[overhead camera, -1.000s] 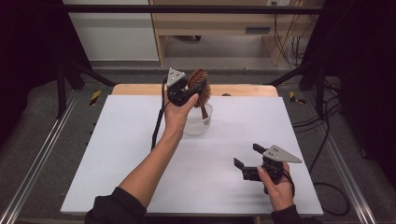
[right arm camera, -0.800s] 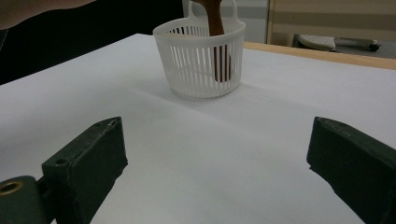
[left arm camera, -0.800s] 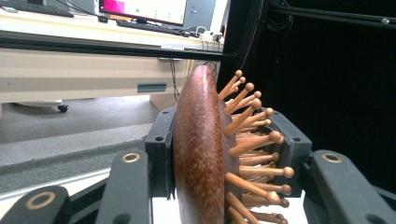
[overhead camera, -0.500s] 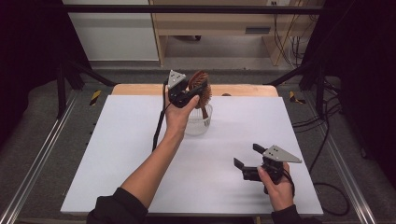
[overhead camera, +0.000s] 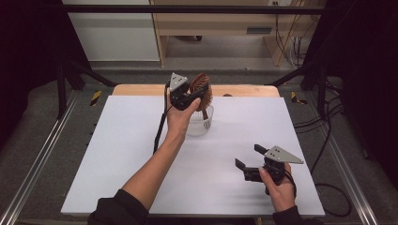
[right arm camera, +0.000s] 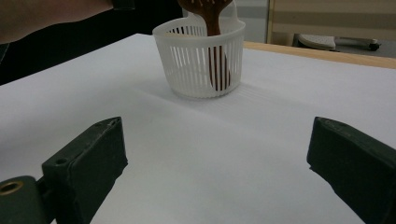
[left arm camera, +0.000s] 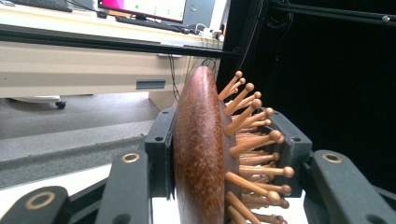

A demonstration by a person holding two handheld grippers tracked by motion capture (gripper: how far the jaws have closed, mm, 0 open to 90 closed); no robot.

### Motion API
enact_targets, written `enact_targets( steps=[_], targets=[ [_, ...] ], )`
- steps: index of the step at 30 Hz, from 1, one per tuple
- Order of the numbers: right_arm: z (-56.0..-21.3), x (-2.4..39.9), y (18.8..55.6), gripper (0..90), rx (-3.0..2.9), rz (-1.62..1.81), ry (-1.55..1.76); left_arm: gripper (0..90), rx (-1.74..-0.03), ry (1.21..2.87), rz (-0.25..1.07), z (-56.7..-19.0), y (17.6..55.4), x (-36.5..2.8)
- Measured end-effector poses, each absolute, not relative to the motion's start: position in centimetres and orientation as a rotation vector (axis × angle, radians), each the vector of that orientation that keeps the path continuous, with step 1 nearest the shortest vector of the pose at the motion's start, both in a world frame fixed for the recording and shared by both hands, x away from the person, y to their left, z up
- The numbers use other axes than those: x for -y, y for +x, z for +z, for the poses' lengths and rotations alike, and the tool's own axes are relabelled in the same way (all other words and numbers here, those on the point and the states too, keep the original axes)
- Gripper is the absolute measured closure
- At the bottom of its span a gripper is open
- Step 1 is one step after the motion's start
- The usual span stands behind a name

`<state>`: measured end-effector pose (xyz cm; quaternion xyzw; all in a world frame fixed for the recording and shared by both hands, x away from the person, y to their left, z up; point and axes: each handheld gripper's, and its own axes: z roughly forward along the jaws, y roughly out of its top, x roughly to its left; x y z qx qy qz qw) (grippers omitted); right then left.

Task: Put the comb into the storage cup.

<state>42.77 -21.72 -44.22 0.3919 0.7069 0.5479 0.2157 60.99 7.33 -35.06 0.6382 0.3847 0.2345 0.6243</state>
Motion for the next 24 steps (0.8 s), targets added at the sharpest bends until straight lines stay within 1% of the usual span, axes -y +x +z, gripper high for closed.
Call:
enact_targets(
  steps=[8,24],
  targets=[
    [-44.22,21.67,42.76,5.2,-1.96,1.52,1.085,51.1,-0.881,1.487,0.542,-35.49,60.88,-7.4],
    [-44.27,21.7,42.79,5.2,-1.958,1.523,1.088,50.9,-0.874,1.47,0.546,-35.81,61.18,-7.64]
  ],
)
